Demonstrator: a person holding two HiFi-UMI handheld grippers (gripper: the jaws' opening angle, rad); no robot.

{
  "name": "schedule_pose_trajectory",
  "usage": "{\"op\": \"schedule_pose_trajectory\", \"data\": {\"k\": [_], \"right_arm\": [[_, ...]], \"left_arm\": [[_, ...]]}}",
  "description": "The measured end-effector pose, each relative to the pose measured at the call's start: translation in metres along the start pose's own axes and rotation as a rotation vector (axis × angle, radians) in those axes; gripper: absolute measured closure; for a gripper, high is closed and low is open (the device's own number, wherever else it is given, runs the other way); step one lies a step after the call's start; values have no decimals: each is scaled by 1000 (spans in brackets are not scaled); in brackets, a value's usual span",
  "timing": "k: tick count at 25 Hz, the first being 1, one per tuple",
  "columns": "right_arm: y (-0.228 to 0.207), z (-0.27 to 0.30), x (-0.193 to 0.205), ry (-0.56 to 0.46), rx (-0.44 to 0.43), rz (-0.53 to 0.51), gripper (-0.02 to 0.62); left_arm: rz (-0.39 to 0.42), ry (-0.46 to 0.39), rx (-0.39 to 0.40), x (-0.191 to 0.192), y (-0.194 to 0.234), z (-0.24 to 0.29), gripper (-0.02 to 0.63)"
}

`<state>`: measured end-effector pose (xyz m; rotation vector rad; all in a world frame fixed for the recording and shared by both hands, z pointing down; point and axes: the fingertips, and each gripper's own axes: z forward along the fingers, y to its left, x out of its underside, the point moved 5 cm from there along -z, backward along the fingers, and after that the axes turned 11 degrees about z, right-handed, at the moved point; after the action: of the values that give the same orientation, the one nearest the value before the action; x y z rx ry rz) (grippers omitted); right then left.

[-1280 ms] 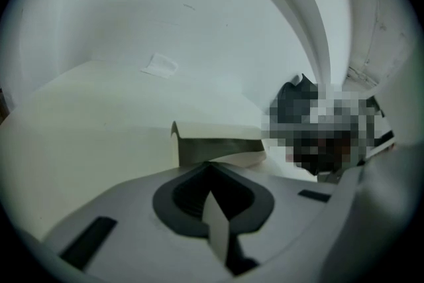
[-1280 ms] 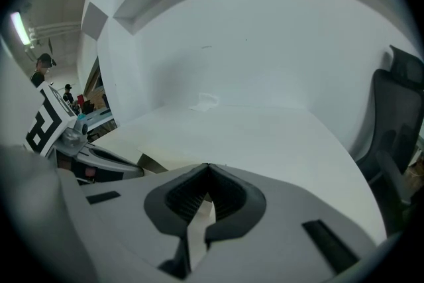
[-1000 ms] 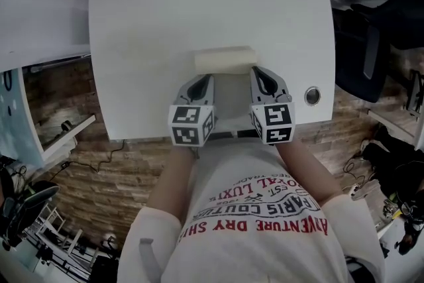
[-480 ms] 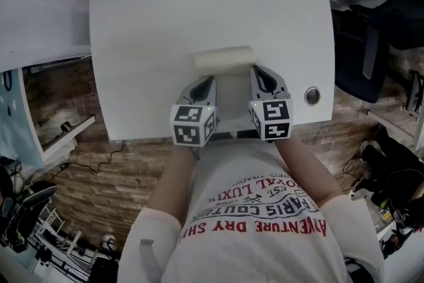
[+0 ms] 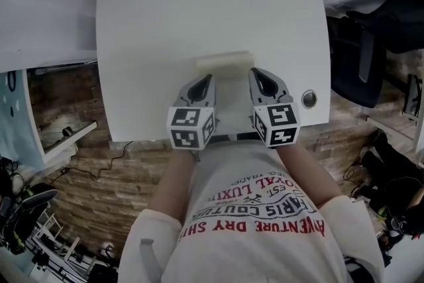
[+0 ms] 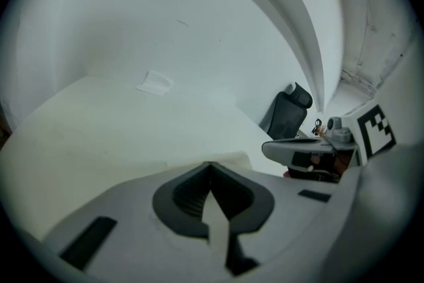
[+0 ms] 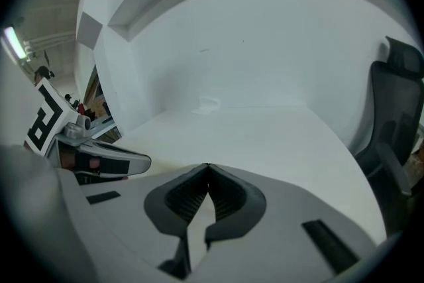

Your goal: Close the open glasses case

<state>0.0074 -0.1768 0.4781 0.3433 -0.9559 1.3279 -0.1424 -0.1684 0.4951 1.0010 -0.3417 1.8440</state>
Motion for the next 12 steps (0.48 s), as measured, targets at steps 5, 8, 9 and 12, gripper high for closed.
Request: {"op": "schedule_pose_trajectory", "data": {"k": [5, 8, 9, 12], "right_arm": [[10, -19, -41, -87, -19, -33, 583], [17, -29, -65, -138, -48, -40, 583], [20, -33, -71, -156, -57, -45, 583], [25, -45, -90, -211, -84, -69, 583]], "left_arm": [[31, -134, -30, -51, -1, -21, 598], [57, -208, -39, -80, -3, -38, 598], [69, -230, -43, -88, -4, -45, 598], [110, -291, -64, -111, -9, -63, 598]]}}
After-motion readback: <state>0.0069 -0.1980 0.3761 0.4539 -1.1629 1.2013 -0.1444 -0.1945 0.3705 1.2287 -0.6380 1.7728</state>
